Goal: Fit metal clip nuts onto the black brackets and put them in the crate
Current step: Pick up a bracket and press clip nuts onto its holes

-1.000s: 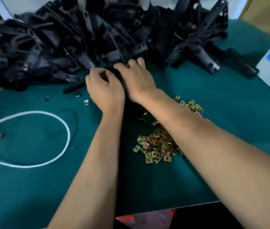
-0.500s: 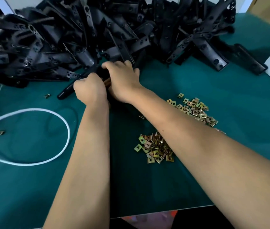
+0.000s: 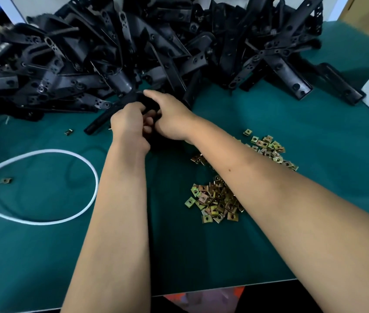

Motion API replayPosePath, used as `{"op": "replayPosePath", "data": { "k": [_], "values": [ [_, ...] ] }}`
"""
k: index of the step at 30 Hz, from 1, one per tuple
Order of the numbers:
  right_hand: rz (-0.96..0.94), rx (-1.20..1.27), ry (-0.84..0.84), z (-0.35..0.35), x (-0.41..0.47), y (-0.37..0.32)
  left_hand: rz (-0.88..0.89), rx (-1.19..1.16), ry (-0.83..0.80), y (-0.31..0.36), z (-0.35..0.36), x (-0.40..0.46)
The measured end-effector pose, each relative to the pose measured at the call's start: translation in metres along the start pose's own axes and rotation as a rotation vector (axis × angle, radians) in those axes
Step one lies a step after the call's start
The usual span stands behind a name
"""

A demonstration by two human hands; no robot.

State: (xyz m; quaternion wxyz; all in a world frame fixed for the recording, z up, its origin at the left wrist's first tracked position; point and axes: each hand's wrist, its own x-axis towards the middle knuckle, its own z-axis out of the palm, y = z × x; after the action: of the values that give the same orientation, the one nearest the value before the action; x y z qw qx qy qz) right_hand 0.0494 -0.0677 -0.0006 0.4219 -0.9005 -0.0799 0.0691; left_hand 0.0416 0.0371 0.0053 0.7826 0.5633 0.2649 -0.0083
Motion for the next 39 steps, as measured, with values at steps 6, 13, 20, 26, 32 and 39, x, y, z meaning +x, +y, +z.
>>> {"op": "replayPosePath", "data": {
  "k": [6,13,20,26,32,39],
  "values": [
    [-0.020,0.545,0.243,-0.012,-0.013,0.015,0.195,0.148,-0.015,-0.006,0.005,0.000],
    [-0.214,0.329,0.299,-0.040,-0.039,0.028,0.421,0.246,-0.188,-0.022,0.026,-0.008],
    [-0.156,0.236,0.336,-0.072,-0.069,0.047,0.072,-0.130,-0.251,-0.024,0.029,-0.009],
    [-0.180,-0.173,-0.100,-0.081,-0.094,0.063,0.052,-0.356,-0.301,-0.018,0.026,-0.011],
    [-0.204,-0.217,-0.129,-0.074,-0.098,0.058,0.262,-0.060,-0.257,-0.024,0.025,-0.014],
    [-0.214,-0.189,0.081,-0.070,-0.097,0.064,0.625,-0.011,-0.237,-0.031,0.033,-0.017]
  ]
}}
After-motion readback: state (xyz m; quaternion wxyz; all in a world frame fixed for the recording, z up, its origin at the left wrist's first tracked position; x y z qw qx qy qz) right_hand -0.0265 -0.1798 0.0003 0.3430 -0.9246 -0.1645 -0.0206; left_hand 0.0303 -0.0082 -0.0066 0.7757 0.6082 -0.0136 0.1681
